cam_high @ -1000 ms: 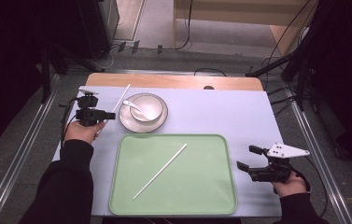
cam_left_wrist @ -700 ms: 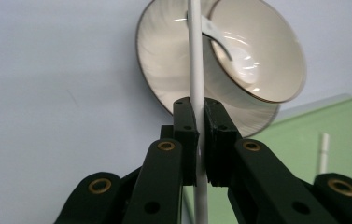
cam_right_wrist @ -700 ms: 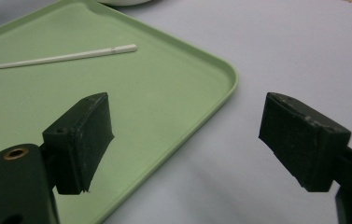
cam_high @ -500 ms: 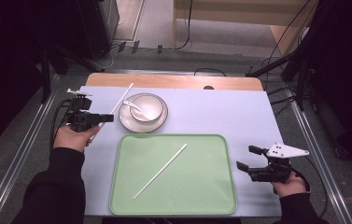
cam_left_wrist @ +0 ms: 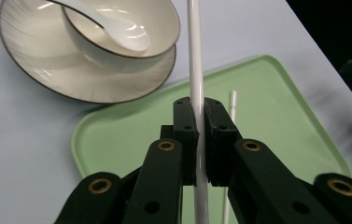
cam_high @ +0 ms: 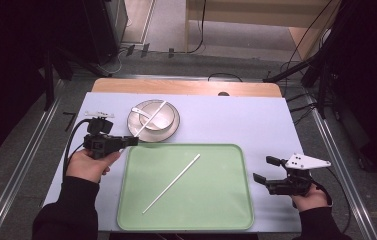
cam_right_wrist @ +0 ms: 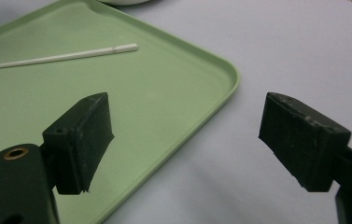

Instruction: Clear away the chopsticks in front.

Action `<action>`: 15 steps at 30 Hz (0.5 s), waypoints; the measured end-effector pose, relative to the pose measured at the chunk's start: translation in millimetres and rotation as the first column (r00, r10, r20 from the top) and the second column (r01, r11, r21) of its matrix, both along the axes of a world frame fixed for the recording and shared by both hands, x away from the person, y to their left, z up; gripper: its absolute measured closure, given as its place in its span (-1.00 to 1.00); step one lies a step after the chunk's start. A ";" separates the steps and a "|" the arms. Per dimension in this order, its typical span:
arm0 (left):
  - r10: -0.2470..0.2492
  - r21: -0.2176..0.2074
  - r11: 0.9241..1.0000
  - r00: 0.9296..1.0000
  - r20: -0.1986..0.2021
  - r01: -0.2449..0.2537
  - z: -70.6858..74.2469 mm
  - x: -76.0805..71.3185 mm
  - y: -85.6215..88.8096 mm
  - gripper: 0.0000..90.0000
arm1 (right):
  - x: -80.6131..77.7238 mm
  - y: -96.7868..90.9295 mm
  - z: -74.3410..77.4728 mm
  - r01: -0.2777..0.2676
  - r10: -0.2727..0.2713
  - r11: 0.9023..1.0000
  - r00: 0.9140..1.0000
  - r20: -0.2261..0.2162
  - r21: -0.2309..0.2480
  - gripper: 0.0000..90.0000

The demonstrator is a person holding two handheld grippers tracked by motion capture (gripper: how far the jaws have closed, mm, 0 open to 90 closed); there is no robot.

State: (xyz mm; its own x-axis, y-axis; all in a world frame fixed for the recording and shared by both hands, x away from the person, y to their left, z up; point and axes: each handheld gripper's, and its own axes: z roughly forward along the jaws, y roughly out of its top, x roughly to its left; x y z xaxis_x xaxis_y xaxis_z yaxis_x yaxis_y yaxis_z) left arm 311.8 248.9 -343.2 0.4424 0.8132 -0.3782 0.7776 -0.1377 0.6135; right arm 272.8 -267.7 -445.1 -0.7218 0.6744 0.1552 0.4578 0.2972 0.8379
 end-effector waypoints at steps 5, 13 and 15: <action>-0.025 -0.019 1.000 0.999 -0.029 0.025 -14.8 -11.1 -9.5 0.90 | 0.3 0.1 -0.2 -0.003 0.003 1.000 1.000 -0.003 -0.002 -0.61; -0.064 -0.019 0.998 0.996 -0.060 0.063 -31.9 -24.8 -21.2 0.90 | 0.5 0.2 -0.5 -0.003 0.003 1.000 1.000 -0.004 -0.005 -0.61; -0.072 -0.020 0.997 0.996 -0.058 0.071 -36.9 -28.7 -24.6 0.90 | 0.7 0.4 -0.6 -0.002 0.002 1.000 1.000 -0.007 -0.003 -0.61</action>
State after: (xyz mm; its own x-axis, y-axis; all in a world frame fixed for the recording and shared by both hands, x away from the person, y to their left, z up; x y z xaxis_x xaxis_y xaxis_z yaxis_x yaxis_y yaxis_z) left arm 283.2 224.3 -380.1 0.4755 0.7734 -0.4193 0.8012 -0.1838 0.5695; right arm 273.5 -267.3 -445.7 -0.7224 0.6731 0.1584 0.4629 0.3005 0.8339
